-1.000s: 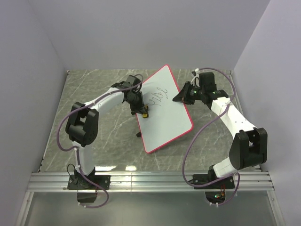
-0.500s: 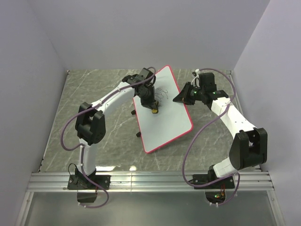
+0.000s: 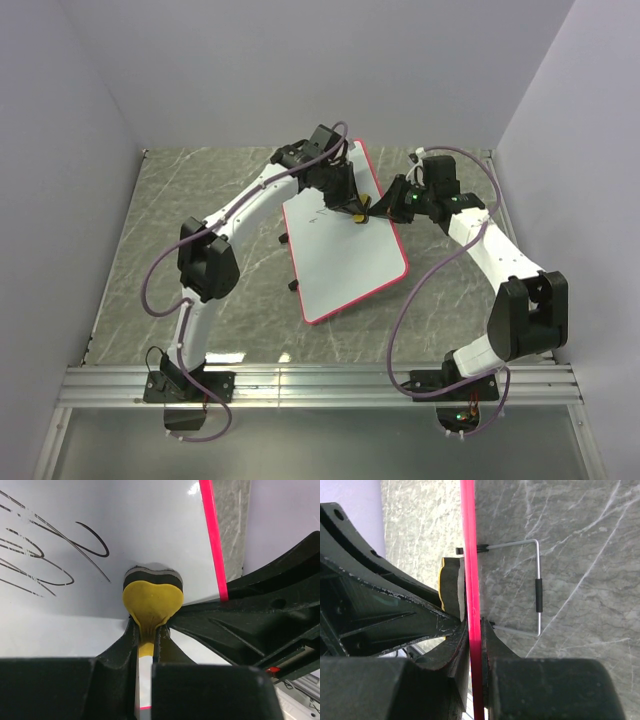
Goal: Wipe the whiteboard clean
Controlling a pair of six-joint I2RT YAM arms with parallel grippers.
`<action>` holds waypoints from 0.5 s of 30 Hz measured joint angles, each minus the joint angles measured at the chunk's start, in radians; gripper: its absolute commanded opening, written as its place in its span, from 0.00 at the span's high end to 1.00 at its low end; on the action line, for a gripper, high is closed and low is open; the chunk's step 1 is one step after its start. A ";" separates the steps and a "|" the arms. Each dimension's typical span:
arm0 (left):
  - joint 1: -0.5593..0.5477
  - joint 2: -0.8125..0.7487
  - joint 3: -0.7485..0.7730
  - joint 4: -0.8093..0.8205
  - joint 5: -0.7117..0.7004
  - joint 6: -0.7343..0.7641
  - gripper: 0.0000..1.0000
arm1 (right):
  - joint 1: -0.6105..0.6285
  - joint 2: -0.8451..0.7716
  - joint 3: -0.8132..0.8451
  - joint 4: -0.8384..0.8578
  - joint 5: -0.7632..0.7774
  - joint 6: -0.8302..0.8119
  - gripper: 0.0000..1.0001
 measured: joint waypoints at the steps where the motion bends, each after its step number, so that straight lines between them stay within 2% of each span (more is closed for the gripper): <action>1: 0.003 0.000 -0.003 0.003 0.010 -0.002 1.00 | 0.000 0.000 0.000 0.002 0.000 0.001 1.00; 7: 0.046 -0.014 -0.089 0.080 0.070 -0.008 1.00 | 0.000 0.003 -0.002 0.005 0.004 0.003 1.00; 11: 0.113 -0.048 -0.232 0.136 0.075 0.009 1.00 | 0.000 0.004 -0.002 0.004 0.004 0.004 1.00; 15: 0.225 -0.069 -0.417 0.177 0.064 0.046 1.00 | 0.000 0.004 -0.002 0.004 0.003 0.007 1.00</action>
